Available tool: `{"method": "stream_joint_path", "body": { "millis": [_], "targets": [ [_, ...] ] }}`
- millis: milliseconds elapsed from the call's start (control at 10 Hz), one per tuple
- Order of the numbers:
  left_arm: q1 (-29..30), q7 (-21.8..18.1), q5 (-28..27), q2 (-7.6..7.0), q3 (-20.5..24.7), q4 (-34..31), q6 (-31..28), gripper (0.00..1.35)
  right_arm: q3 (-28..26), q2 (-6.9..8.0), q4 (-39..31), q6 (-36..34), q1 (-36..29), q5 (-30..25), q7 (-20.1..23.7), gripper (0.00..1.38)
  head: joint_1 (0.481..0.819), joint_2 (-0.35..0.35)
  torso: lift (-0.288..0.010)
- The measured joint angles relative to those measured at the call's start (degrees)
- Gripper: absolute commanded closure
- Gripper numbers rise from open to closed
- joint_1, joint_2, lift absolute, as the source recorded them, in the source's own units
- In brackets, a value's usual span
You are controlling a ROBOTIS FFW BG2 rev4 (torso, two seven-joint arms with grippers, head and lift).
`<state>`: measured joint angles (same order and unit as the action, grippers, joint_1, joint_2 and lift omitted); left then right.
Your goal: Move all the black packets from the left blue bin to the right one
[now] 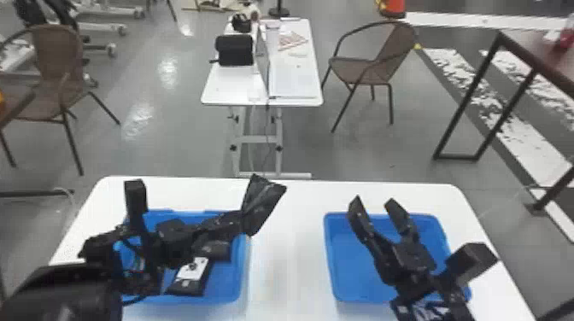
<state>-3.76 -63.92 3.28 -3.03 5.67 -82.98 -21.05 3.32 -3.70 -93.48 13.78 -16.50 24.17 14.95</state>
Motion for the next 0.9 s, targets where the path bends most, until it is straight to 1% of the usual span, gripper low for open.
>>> {"method": "stream_joint_path", "body": {
  "millis": [100,200,300,500,600,900],
  "targets": [
    [-2.5,-0.3,2.8,-0.08,-2.8,4.2,1.0,1.21,0.9,-0.07,0.0,-0.7,1.2,0.2,0.1,0.31,0.695,-0.108,0.000],
    [-5.0,-0.7,4.2,0.00,-5.1,7.7,1.8,1.21,1.7,-0.08,0.3,-1.6,2.4,0.5,0.8,0.31,0.695,-0.118,0.000],
    [-6.9,-1.2,4.5,0.11,-6.7,9.6,1.8,1.21,2.4,-0.08,1.1,-2.2,3.8,0.5,1.7,0.31,0.695,-0.120,0.000],
    [-9.2,-3.2,2.3,0.08,-8.9,11.4,-0.2,1.21,3.5,-0.08,3.0,-2.4,6.5,0.3,2.3,0.31,0.695,-0.122,0.000],
    [-10.2,-3.6,2.0,0.15,-10.0,12.4,-0.3,1.21,3.9,-0.08,3.6,-2.7,7.4,0.4,2.6,0.31,0.695,-0.124,0.000],
    [-13.0,-4.4,2.6,1.11,-12.6,15.4,1.2,1.21,5.2,-0.08,5.4,-4.4,9.4,1.0,4.4,0.32,0.695,-0.129,0.000]
  ]
}}
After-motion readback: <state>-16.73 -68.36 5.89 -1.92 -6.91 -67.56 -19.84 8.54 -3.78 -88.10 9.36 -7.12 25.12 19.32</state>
